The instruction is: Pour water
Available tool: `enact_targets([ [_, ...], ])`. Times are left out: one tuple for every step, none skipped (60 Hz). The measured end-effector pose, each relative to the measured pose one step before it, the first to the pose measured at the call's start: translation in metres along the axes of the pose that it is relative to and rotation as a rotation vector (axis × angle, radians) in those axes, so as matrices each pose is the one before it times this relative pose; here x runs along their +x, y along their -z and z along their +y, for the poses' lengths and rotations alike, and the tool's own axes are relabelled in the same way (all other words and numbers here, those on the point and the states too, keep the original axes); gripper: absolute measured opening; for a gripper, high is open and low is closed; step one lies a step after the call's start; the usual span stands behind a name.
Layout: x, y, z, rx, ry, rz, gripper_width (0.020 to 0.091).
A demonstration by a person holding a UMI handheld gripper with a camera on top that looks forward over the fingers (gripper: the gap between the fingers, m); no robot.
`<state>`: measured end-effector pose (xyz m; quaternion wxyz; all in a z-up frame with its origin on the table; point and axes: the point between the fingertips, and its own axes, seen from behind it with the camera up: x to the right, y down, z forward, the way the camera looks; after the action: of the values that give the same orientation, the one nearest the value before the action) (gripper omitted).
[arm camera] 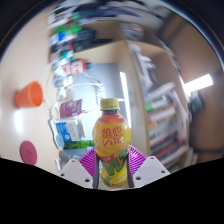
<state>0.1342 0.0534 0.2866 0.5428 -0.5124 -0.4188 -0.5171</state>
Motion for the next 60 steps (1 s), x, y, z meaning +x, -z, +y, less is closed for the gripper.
enact_targets([
  [-0.00877, -0.00356, -0.00744, -0.00218, 0.0493, 0.00354, 0.0397],
  [-0.00485, -0.00346, -0.00675, 0.00443, 0.0498, -0.00221, 0.04],
  [-0.00582, -0.00256, -0.00642, 0.00488, 0.0469, -0.0051, 0.0398],
  [-0.00572, -0.0018, -0.00601, 0.00523, 0.0465, -0.00693, 0.0399],
  [-0.00563, -0.00198, -0.00591, 0.00612, 0.0486, -0.00776, 0.0398],
  [-0.00563, -0.00257, -0.0059, 0.00786, 0.0519, -0.00708, 0.0398],
  [-0.00416, -0.00168, -0.00615, 0.00895, 0.0549, -0.00445, 0.0397],
  [-0.00307, -0.00187, -0.00646, 0.01033, 0.0559, 0.00086, 0.0399],
  [0.00231, 0.00008, -0.00256, 0.02119, 0.0652, 0.00311, 0.0399],
  [-0.00049, -0.00108, -0.00654, 0.01109, 0.0532, 0.00646, 0.0399],
  [-0.00182, -0.00351, -0.00534, 0.01149, 0.0447, 0.0022, 0.0399],
  [-0.00022, -0.00051, -0.00619, 0.00993, 0.0511, 0.00559, 0.0398],
  [0.00035, -0.00101, -0.0052, 0.00912, 0.0466, 0.00636, 0.0397],
  [0.00059, -0.00063, -0.0047, 0.00789, 0.0416, 0.00606, 0.0399],
  [0.00034, -0.00056, -0.00427, 0.00714, 0.0372, 0.00371, 0.0399],
  [-0.00067, -0.00112, -0.00372, 0.00553, 0.034, 0.00088, 0.0399],
  [0.00003, -0.00111, -0.00103, 0.01004, 0.0326, -0.00541, 0.04],
  [0.00044, 0.00157, -0.00285, 0.00074, 0.0308, 0.00278, 0.0399],
  [-0.0008, -0.00492, -0.00242, 0.00811, 0.0205, -0.0053, 0.0399],
  [-0.00046, -0.00113, -0.00229, 0.00549, 0.0192, -0.00279, 0.04],
  [-0.00107, -0.00072, -0.00151, 0.00452, 0.0162, -0.00557, 0.0399],
  [-0.00121, -0.00074, -0.00072, 0.00248, 0.0128, -0.00635, 0.0399],
  [-0.00058, -0.00063, -0.00031, -0.00036, 0.0088, -0.00369, 0.0399],
  [-0.00017, -0.00075, -0.00049, -0.00203, 0.0057, -0.00113, 0.0399],
  [0.00045, -0.00063, -0.00055, -0.00117, 0.0037, 0.00047, 0.04],
  [0.00027, -0.00093, -0.00085, 0.00051, 0.0024, 0.00077, 0.0399],
  [0.00101, -0.00034, -0.00079, 0.00253, 0.0023, -0.00124, 0.04],
  [-0.00005, -0.00156, -0.00004, -0.00116, -0.0016, 0.00093, 0.04],
  [0.00088, -0.00014, 0.00016, -0.00125, 0.0013, -0.00275, 0.04],
  [-0.00014, -0.00042, 0.00042, -0.00226, -0.0014, -0.00174, 0.04],
  [-0.00044, -0.00068, 0.00013, -0.00179, -0.0018, -0.00159, 0.0401],
  [-0.00027, -0.0007, -0.0002, -0.00055, -0.0029, -0.00082, 0.04],
  [-0.00003, -0.00036, -0.00023, 0.00044, -0.0028, -0.00051, 0.04],
  [-0.00002, -0.00044, -0.00013, 0.00094, -0.0036, 0.0003, 0.04],
  [0.00004, 0.00018, 0.00051, 0.00231, -0.0052, 0.00143, 0.04],
  [0.0004, -0.00062, 0.00078, -0.00065, -0.0082, 0.00067, 0.04],
  [0.00105, -0.0004, 0.00132, -0.00063, -0.0113, 0.00077, 0.0399],
  [0.00162, -0.00007, 0.00145, -0.00198, -0.0196, 0.00348, 0.0401],
  [0.00276, -0.00004, 0.00179, -0.00069, -0.0286, 0.00534, 0.0399],
  [0.00377, 0.00008, 0.00197, -0.0006, -0.0397, 0.007, 0.0399],
  [0.00456, 0.00005, 0.00287, -0.00263, -0.0542, 0.00805, 0.0398],
  [0.00478, 0.00002, 0.0046, -0.00729, -0.0679, 0.00839, 0.0398],
  [0.00487, 0.00007, 0.00607, -0.01238, -0.0797, 0.00831, 0.0397],
  [0.0041, 0.00182, 0.0077, -0.01708, -0.0917, 0.01302, 0.0398],
  [0.0061, 0.00177, 0.00762, -0.01537, -0.0944, 0.00667, 0.0399],
  [0.0017, 0.00096, 0.00541, -0.02325, -0.1068, 0.01418, 0.0399],
  [0.00542, -0.00039, 0.00661, -0.0084, -0.1148, -0.00406, 0.0399],
  [0.0055, 0.00121, 0.00475, -0.0102, -0.1088, -0.00599, 0.0401],
  [0.00279, 0.00113, 0.00485, -0.00822, -0.1275, -0.00305, 0.04],
  [0.00242, 0.00143, 0.00517, -0.01086, -0.1311, -0.00378, 0.04],
  [0.00165, 0.00147, 0.00714, -0.01551, -0.1325, -0.00354, 0.04],
  [0.00161, 0.00231, 0.00735, -0.01935, -0.1334, -0.0052, 0.0399],
  [0.00054, 0.00191, 0.00759, -0.01924, -0.1341, -0.00937, 0.04],
  [-0.00453, 0.00265, 0.00923, -0.00899, -0.1465, -0.00445, 0.0399],
  [-0.00155, 0.00286, 0.00133, -0.01127, -0.1278, -0.02323, 0.0399],
  [-0.00522, 0.00193, 0.00493, -0.0072, -0.1277, -0.02891, 0.0401],
  [0.00552, -0.00082, -0.00048, -0.02383, -0.0971, -0.05233, 0.04],
  [-0.00495, 0.00222, 0.0052, -0.00469, -0.1116, -0.03262, 0.0402],
  [-0.00349, 0.00213, 0.00578, -0.00474, -0.0961, -0.02705, 0.0402],
  [0.00185, 0.00364, 0.00109, -0.01236, -0.0689, -0.02186, 0.0402],
])
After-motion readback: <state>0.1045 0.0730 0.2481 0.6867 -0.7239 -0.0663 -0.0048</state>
